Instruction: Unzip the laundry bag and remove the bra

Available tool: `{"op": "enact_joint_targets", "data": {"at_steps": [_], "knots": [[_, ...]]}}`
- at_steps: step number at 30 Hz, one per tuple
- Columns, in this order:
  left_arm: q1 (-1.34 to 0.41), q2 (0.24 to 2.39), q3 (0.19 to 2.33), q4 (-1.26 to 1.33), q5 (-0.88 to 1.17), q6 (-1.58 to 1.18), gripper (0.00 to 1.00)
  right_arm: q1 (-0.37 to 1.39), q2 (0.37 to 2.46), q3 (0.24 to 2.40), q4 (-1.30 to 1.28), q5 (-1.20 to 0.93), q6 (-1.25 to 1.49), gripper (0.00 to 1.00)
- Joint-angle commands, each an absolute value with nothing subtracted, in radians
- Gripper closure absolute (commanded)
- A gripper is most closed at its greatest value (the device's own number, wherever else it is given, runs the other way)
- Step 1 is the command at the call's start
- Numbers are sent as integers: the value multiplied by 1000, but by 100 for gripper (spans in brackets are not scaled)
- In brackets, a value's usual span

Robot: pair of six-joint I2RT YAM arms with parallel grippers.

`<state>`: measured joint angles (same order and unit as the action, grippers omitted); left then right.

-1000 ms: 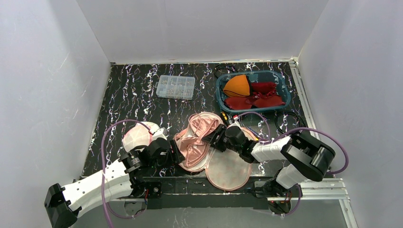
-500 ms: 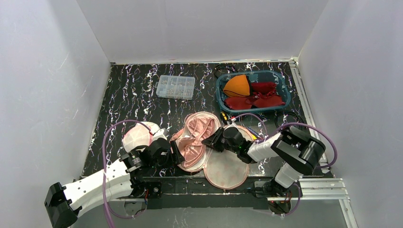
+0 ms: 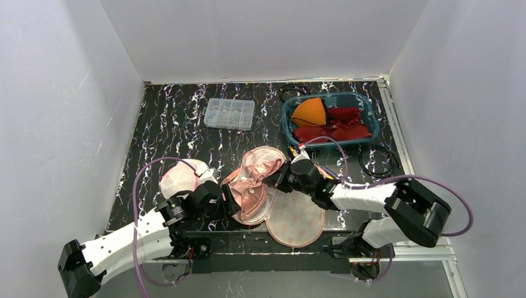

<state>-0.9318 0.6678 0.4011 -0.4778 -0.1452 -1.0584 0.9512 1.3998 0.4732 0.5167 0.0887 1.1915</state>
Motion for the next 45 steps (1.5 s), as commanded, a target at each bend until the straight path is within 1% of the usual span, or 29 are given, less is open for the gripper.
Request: {"op": "enact_joint_targets", "data": {"at_steps": [1,8,16,24,34,43,45], "knots": [[-934,648,397,-511,-157,-1055,44,956,1319,551,351,116,1069,99],[-934,626,411,-545,-172,-1054,44,956,1259,632,247,100,979,99],[-934,578,426,-600,-187,-1055,44,946,1196,752,94,136,891,99],[-934,553,447,-638,-198,-1049,44,899,1152,908,-79,186,767,99],[-934,534,467,-670,-207,-1044,43,725,1158,1133,-193,133,669,99],[-935,530,497,-699,-224,-1028,43,492,1259,1377,-226,17,639,99],[-934,534,505,-705,-228,-1021,43,472,1291,1436,-228,6,643,99]]}}
